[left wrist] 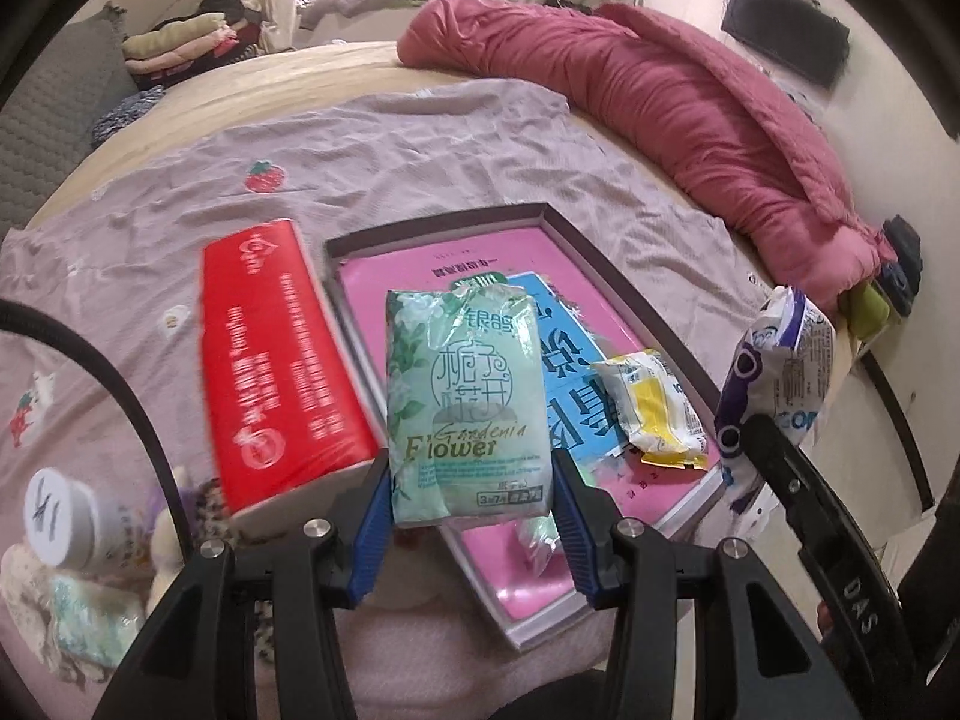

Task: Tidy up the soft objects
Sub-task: 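Carry the snack bag and tissue pack over the pink tray with both grippers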

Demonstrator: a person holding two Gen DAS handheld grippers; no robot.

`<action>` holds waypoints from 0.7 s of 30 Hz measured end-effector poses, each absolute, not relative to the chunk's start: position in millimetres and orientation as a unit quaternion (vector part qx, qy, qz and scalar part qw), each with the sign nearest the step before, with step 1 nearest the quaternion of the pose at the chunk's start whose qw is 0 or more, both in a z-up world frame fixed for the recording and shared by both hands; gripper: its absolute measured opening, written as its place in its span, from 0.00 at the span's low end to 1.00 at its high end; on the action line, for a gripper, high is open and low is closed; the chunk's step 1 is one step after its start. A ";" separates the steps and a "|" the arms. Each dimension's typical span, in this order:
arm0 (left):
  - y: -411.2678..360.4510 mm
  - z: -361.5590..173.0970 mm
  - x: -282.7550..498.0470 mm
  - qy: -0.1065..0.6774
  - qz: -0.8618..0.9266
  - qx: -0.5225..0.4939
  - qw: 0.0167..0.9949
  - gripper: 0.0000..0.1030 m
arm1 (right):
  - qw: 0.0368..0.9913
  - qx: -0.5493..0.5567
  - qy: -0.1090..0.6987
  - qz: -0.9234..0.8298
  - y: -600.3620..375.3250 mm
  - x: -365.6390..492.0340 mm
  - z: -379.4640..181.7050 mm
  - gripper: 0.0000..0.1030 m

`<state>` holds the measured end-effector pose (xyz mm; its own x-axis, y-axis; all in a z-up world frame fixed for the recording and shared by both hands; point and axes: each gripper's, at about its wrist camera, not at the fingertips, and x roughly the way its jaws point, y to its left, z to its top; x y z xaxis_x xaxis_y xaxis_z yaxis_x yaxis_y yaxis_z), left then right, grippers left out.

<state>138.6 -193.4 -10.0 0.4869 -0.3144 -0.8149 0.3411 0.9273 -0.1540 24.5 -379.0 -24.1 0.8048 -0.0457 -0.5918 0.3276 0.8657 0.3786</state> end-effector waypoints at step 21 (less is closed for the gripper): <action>-236.5 -56.3 175.3 0.512 -0.191 0.060 0.835 0.48 | 0.904 0.241 0.341 -0.098 -385.4 41.5 -54.6 0.49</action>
